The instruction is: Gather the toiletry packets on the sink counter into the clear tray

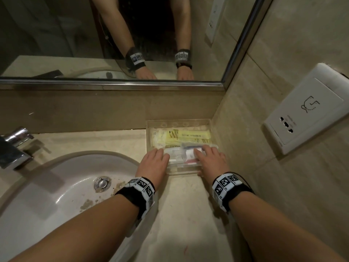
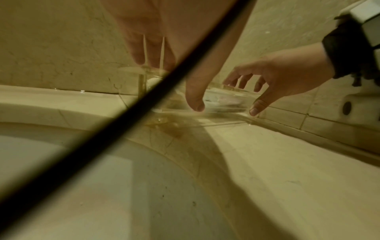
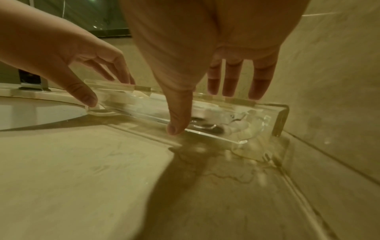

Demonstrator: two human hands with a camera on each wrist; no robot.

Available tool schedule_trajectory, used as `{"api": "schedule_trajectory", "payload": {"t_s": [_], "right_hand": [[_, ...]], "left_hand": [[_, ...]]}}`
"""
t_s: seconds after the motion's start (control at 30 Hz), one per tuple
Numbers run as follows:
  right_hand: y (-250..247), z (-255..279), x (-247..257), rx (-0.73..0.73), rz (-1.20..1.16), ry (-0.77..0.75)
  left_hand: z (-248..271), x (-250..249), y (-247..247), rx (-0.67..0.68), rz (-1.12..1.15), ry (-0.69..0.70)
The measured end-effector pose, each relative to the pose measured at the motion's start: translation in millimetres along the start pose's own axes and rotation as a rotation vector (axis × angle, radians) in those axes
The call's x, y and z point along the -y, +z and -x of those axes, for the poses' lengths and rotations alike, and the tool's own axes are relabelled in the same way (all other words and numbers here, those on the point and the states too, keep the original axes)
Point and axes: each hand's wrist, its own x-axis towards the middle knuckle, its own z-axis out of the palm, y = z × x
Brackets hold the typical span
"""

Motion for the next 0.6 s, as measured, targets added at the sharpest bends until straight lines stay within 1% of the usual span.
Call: {"api": "schedule_trajectory", "payload": {"t_s": [0.13,0.27,0.43,0.5,0.57,0.6], "right_hand": [[-3,-5,0,-0.02,-0.011,0.001],[0,-10,1,-0.053,-0.03,0.005],[2,-10,2,-0.05,-0.039,0.008],[2,-10,3,-0.056,-0.038,0.009],[0,-7,5,-0.045,-0.046,0.016],[-2,-8,6,-0.039,-0.049,0.014]], "left_hand": [[-8,4,0,0.015,-0.005,0.005],[-16,5,-2,-0.023,-0.051,0.029],[-18,6,-1,0.023,-0.093,0.027],[-19,8,6,0.008,-0.089,0.033],[-17,6,0,-0.006,-0.06,0.017],[-16,4,-4,0.011,-0.03,0.012]]}}
